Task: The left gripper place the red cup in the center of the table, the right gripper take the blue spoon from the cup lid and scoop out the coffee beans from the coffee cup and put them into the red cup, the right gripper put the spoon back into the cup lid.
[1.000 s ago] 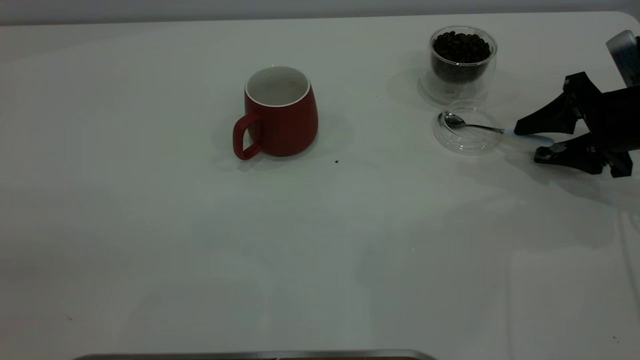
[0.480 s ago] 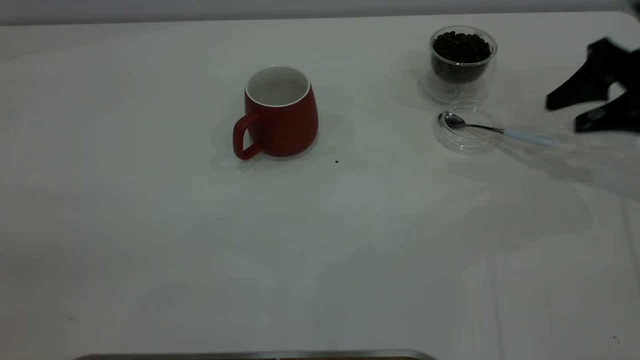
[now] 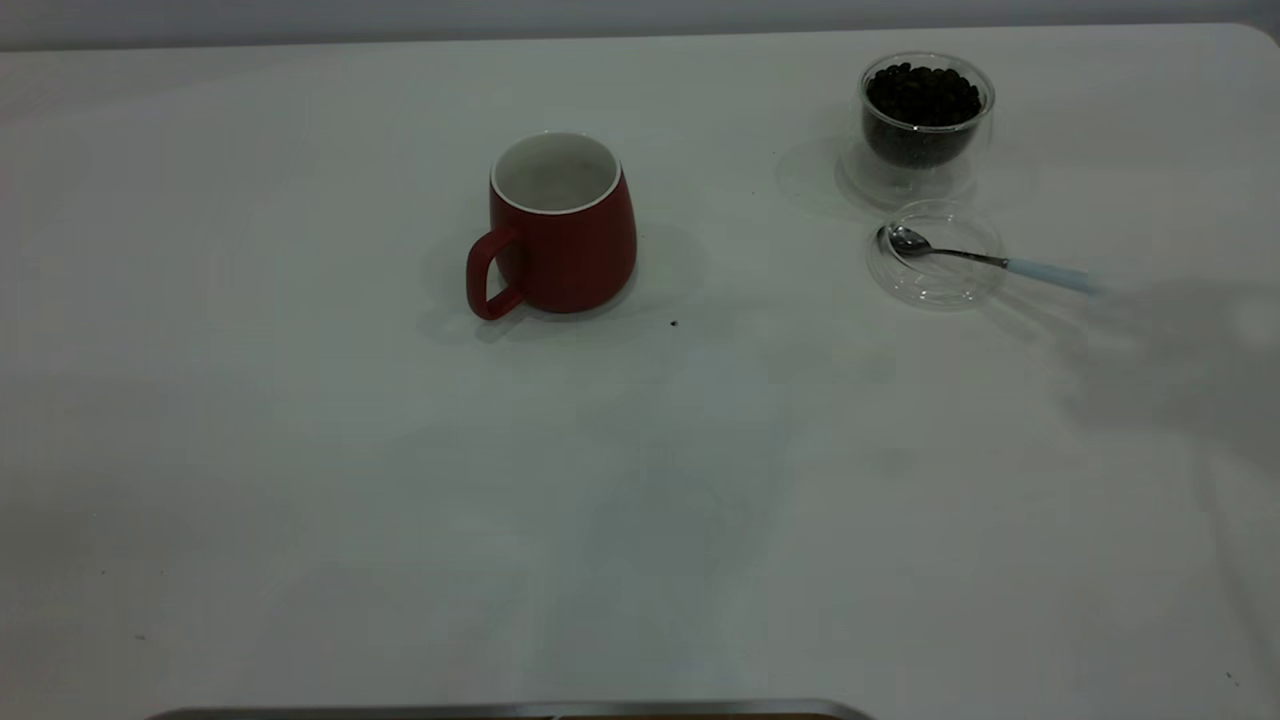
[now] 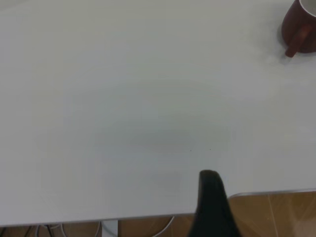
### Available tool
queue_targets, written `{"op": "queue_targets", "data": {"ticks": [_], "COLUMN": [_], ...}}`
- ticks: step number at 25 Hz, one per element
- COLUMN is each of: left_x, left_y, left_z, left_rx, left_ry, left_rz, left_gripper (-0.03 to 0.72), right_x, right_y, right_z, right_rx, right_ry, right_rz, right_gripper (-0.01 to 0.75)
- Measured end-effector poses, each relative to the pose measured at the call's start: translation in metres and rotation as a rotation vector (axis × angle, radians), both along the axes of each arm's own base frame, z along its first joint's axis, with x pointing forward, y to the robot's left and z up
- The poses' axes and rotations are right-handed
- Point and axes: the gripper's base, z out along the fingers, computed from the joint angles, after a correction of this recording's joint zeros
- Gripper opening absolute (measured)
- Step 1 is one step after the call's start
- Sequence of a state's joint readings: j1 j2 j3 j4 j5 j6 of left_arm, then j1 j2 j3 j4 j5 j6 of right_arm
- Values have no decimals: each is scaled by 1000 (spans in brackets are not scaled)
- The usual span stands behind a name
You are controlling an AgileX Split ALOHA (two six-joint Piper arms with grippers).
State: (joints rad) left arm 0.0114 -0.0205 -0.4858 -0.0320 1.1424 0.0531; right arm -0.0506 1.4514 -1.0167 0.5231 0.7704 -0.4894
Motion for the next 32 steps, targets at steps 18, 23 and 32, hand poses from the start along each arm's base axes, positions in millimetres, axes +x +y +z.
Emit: {"op": "queue_targets", "data": {"ticks": [18, 23, 32], "left_x": [0, 0, 0], "left_y": [0, 0, 0], "left_z": [0, 0, 0], "left_rx": [0, 0, 0], "left_ry": [0, 0, 0], "left_rz": [0, 0, 0], "left_gripper": [587, 587, 587], "right_x": [-216, -229, -254], "right_y": [-15, -16, -18], "right_z": [-23, -18, -10], "right_rx": [-287, -267, -233], "right_ry": [85, -2, -177], "right_rz": [-181, -195, -219], "right_gripper": [573, 573, 572]}}
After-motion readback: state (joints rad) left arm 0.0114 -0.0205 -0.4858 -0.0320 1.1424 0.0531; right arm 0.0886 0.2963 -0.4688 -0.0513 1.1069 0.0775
